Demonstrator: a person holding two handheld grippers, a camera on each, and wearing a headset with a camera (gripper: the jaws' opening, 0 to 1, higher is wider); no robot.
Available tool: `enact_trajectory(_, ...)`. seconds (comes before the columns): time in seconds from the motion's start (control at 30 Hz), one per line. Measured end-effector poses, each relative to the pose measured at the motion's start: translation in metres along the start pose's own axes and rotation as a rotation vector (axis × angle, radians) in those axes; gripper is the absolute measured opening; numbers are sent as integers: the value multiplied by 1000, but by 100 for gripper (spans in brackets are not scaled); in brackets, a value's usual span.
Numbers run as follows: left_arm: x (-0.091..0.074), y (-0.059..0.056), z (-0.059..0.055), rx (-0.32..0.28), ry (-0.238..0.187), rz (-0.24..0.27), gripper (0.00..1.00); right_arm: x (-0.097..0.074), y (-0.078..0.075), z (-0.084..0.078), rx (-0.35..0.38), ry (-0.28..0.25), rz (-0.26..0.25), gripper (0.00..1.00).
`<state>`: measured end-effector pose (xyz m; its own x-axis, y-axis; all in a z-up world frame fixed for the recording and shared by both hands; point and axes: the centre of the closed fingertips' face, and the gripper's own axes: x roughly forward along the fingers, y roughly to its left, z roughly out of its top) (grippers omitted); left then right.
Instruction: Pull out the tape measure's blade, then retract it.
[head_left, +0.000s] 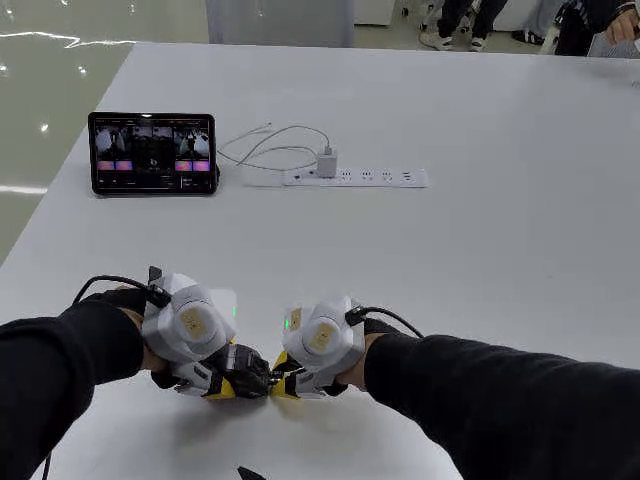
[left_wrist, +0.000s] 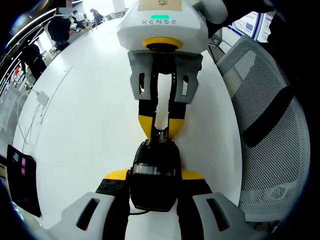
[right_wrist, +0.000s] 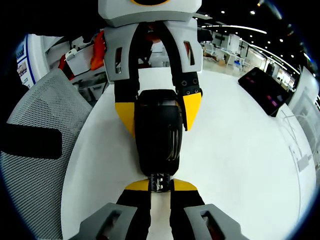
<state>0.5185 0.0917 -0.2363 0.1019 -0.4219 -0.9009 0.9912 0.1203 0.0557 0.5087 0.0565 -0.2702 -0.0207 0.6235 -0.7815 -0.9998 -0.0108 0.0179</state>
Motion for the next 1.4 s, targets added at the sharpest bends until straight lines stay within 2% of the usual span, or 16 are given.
enact_trajectory(1.4,1,0,0,-14,-5,3,31,-14,-2,-18,30,12,-15,10)
